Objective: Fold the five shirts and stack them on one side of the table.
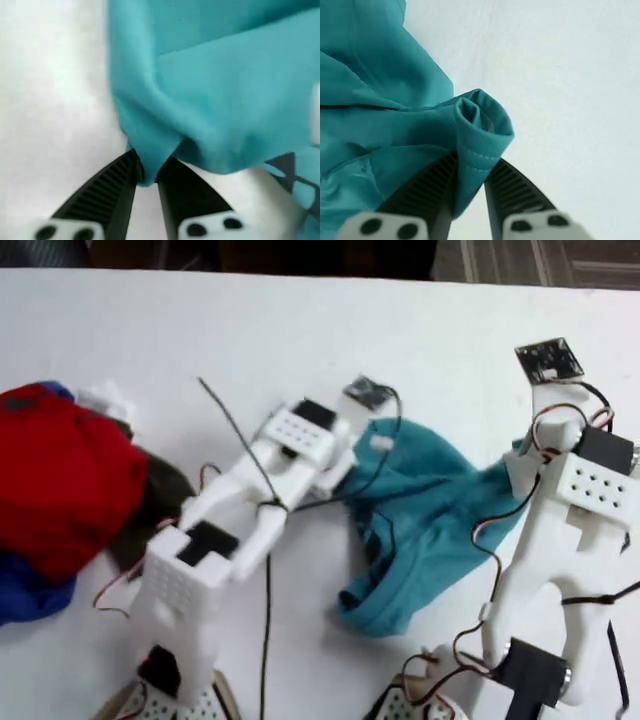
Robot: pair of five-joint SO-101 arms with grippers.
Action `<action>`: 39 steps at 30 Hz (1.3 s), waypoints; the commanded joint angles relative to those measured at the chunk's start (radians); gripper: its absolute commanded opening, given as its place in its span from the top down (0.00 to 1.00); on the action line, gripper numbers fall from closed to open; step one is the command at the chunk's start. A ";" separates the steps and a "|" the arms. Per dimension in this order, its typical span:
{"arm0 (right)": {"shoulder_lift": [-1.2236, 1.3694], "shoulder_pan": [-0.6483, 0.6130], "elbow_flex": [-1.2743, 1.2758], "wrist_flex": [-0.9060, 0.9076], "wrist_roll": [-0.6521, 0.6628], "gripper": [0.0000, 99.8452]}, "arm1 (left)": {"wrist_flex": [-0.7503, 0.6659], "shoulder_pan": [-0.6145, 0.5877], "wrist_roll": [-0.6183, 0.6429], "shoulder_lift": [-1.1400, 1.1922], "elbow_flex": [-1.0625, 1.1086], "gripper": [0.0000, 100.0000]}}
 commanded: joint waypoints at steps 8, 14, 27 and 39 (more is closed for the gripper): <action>-0.035 -0.277 -0.247 -0.016 -0.133 0.98 | 0.250 -0.331 -0.121 -0.296 -0.176 0.98; -0.039 -0.381 -0.445 -0.016 -0.143 0.98 | 0.410 -0.416 -0.178 -0.436 -0.298 0.98; -0.042 -0.384 -0.970 0.041 -0.146 0.98 | 0.485 -0.473 -0.184 -0.825 -0.518 0.98; -0.007 -0.490 -0.830 0.412 -0.150 0.98 | 0.445 -0.468 -0.184 -0.916 -0.168 0.98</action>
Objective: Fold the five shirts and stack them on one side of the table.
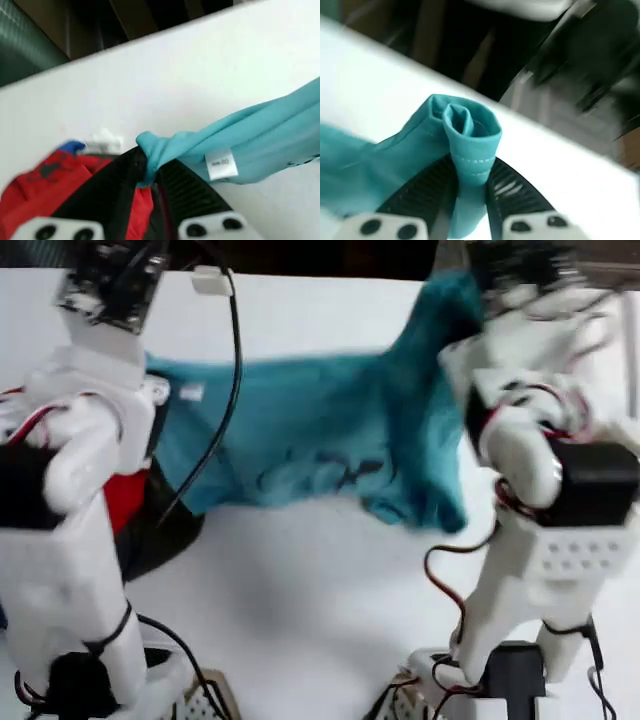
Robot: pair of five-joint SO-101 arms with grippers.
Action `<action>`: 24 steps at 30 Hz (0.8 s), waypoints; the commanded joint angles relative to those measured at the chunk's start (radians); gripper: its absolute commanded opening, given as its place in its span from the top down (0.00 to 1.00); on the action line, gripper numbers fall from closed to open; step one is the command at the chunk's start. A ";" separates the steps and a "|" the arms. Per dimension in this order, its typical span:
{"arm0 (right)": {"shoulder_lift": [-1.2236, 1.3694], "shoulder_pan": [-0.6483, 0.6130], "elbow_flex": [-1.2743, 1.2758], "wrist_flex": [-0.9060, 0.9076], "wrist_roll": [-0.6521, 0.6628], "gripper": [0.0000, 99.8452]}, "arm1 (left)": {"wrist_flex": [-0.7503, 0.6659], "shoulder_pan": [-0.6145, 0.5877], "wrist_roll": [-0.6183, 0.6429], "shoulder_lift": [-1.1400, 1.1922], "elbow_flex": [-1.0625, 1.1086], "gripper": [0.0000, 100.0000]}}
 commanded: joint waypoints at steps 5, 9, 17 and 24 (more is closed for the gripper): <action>-0.002 -0.105 0.494 0.070 -0.006 0.98 | -0.124 -0.017 -0.009 -0.017 0.522 0.98; -0.019 -0.142 0.865 -0.058 -0.006 0.98 | -0.264 -0.018 -0.011 -0.017 0.809 0.98; -0.073 -0.070 1.264 -0.559 -0.002 0.97 | -0.557 -0.130 -0.066 -0.017 1.098 0.98; -0.084 0.004 1.258 -0.697 -0.008 0.73 | -0.640 -0.227 -0.123 -0.017 1.170 0.98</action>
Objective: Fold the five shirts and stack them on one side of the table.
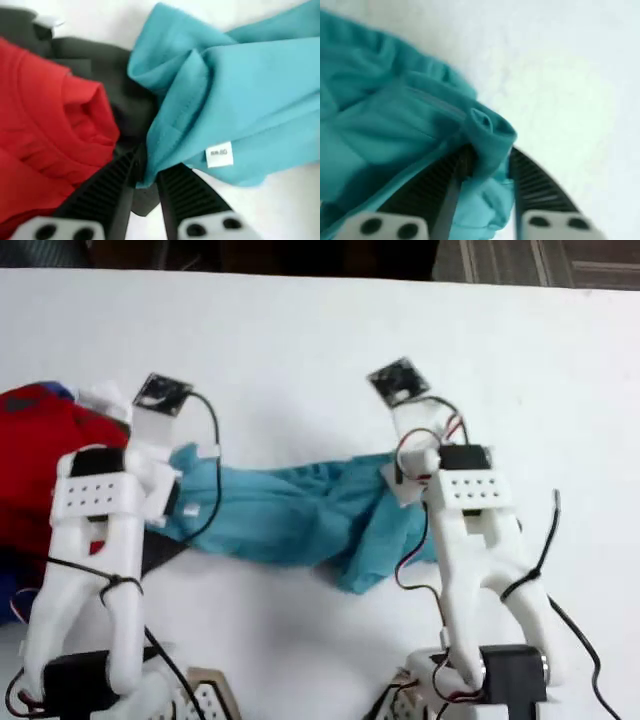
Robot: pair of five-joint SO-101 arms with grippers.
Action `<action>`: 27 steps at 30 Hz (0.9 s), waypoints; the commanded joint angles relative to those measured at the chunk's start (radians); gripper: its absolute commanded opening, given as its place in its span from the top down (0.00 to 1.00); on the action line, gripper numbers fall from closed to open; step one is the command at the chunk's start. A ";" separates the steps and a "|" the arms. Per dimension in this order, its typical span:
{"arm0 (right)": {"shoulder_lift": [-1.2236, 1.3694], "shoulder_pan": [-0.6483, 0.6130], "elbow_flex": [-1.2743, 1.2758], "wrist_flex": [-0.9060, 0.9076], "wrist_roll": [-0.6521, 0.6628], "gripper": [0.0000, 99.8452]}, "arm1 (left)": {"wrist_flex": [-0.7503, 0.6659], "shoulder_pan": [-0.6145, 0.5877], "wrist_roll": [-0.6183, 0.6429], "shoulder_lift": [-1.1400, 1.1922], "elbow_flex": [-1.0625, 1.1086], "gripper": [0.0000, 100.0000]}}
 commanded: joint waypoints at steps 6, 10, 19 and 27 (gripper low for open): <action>-0.056 0.007 -0.172 0.222 -0.006 0.74 | -0.034 -0.018 -0.015 -0.017 0.007 0.98; -0.051 -0.102 -0.261 0.384 -0.006 0.81 | -0.055 -0.018 -0.015 -0.018 0.008 0.98; 0.142 -0.262 -0.247 0.229 -0.279 0.83 | -0.083 -0.023 -0.012 -0.018 0.012 0.98; 0.421 -0.199 -0.516 0.374 -0.373 0.75 | -0.107 -0.023 -0.009 -0.018 0.016 0.98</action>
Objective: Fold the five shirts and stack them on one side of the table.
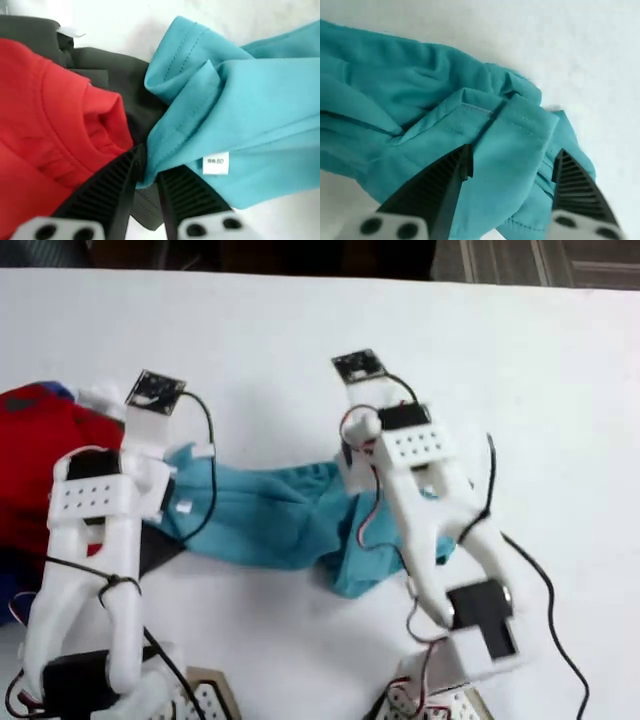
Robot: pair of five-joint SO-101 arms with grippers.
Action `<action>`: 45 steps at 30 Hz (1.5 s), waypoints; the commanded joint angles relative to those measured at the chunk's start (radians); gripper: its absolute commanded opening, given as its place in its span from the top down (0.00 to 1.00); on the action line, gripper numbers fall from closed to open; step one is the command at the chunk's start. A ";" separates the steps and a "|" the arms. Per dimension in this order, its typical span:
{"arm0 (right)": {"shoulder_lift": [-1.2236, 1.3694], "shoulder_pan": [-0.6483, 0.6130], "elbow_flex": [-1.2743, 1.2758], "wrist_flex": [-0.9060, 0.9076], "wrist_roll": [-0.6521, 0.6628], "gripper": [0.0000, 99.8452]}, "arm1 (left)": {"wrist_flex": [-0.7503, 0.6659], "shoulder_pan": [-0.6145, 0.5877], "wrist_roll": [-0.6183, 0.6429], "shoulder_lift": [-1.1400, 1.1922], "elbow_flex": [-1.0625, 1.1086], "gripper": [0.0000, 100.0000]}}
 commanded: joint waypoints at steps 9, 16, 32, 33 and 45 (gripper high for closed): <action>0.263 0.096 -0.328 0.193 -0.006 0.82 | -0.029 -0.009 0.002 -0.023 -0.001 0.98; 0.263 0.168 -0.468 0.323 -0.008 0.83 | -0.029 -0.009 0.003 -0.023 -0.005 0.98; 0.420 -0.016 -0.548 0.288 -0.014 0.83 | -0.029 -0.009 0.000 -0.025 -0.001 0.98; 0.432 -0.012 -0.548 0.289 -0.014 0.83 | -0.029 -0.009 -0.002 -0.025 -0.001 0.98; 0.415 0.139 -0.608 0.394 -0.005 0.83 | -0.029 -0.009 0.000 -0.025 -0.008 0.98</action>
